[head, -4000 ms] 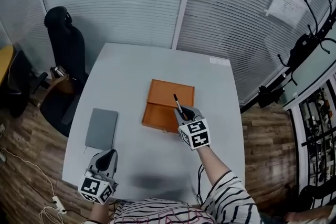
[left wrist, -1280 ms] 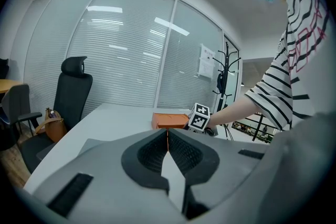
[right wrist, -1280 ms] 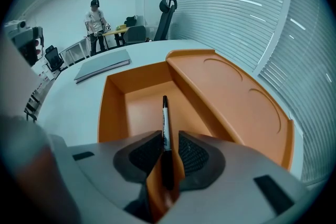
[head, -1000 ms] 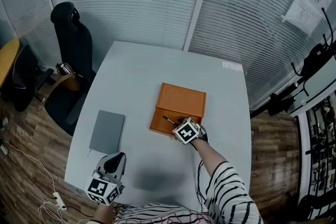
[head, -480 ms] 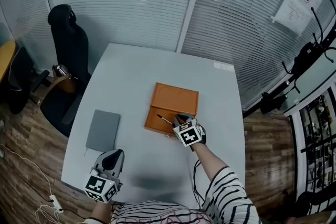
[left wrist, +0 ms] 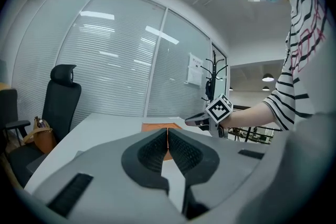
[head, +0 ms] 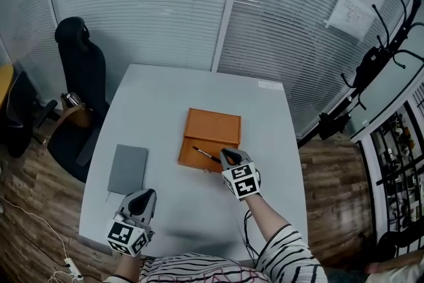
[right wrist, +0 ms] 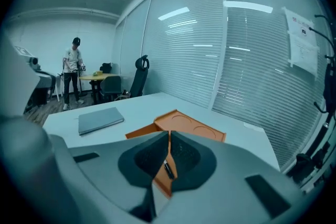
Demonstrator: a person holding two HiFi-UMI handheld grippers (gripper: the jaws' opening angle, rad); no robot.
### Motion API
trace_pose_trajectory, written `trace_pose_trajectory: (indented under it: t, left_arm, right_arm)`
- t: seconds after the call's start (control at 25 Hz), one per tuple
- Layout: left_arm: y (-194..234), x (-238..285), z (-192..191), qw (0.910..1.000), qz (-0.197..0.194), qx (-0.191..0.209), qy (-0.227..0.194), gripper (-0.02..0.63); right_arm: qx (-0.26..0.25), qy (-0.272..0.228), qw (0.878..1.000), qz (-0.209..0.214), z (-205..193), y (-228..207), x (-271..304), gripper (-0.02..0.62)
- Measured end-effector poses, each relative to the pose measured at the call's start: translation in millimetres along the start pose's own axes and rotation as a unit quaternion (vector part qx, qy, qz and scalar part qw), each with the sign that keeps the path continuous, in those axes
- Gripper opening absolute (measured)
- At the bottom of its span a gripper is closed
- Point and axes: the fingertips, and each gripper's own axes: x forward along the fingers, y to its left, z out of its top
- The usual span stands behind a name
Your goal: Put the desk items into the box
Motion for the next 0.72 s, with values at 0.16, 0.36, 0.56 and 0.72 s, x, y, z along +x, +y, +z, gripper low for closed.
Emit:
trace_pose_trajectory:
  t: [0.16, 0.36, 0.56, 0.72]
  left_arm:
    - [0, -2, 6, 0.9998, -0.015, 0.009, -0.005, 0.026]
    - [-3, -1, 14, 0.9992, -0.036, 0.010, -0.017, 0.026]
    - [-12, -1, 16, 0.9979, -0.059, 0.017, -0.019, 0.026]
    - [-21, -2, 15, 0.9964, -0.079, 0.028, -0.013, 0.026]
  right_arm:
    - [0.025, -0.034, 0.999, -0.015, 9, 9, -31, 0.032]
    - [0.059, -0.077, 0.995, -0.037, 16, 17, -76, 0.028]
    - [0.092, -0.106, 0.989, -0.055, 14, 27, -124, 0.026]
    - [0.124, -0.121, 0.983, -0.064, 7, 39, -154, 0.026]
